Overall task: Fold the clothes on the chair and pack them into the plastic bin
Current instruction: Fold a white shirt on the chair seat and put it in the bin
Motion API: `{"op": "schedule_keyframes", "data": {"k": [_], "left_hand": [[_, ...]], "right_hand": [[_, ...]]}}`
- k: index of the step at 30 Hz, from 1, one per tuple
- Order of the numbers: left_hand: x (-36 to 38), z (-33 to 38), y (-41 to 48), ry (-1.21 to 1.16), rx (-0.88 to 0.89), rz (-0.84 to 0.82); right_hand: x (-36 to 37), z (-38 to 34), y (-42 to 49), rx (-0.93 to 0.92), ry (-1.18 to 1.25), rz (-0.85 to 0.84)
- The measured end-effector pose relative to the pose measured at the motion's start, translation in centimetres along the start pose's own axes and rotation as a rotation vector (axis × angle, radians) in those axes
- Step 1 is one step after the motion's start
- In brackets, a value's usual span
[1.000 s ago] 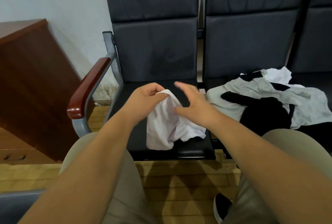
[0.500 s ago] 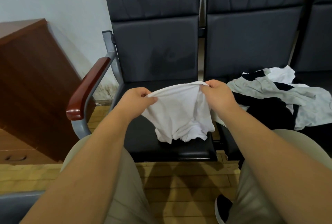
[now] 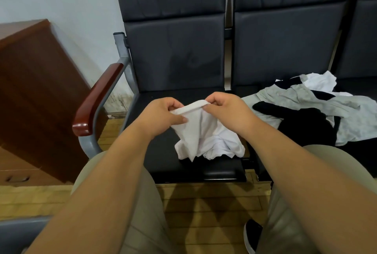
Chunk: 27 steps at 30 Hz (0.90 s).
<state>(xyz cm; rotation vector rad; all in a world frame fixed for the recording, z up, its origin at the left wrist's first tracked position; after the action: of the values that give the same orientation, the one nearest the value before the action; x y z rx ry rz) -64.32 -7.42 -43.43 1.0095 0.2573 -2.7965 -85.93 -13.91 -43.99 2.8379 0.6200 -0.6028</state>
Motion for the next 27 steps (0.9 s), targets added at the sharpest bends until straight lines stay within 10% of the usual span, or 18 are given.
{"op": "schedule_keyframes", "data": {"k": [8, 27], "left_hand": [[0.0, 0.5, 0.5, -0.422, 0.07, 0.028], [1.7, 2.5, -0.4, -0.203, 0.112, -0.095]], "right_hand": [[-0.6, 1.2, 0.4, 0.152, -0.019, -0.095], [0.4, 1.2, 1.4, 0.251, 0.745, -0.176]]}}
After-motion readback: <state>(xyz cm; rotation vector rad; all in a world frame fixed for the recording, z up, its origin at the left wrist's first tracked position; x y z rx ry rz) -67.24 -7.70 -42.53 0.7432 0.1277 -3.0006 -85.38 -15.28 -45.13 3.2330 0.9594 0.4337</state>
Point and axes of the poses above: each hand's wrist, its own y-axis towards the middle knuckle, its own x-axis out of the palm, z = x × y, the point moved 3 cm from there along y, towards the middle knuckle, and after that the axes turned 3 degrees about y, right-handed, at the moved point
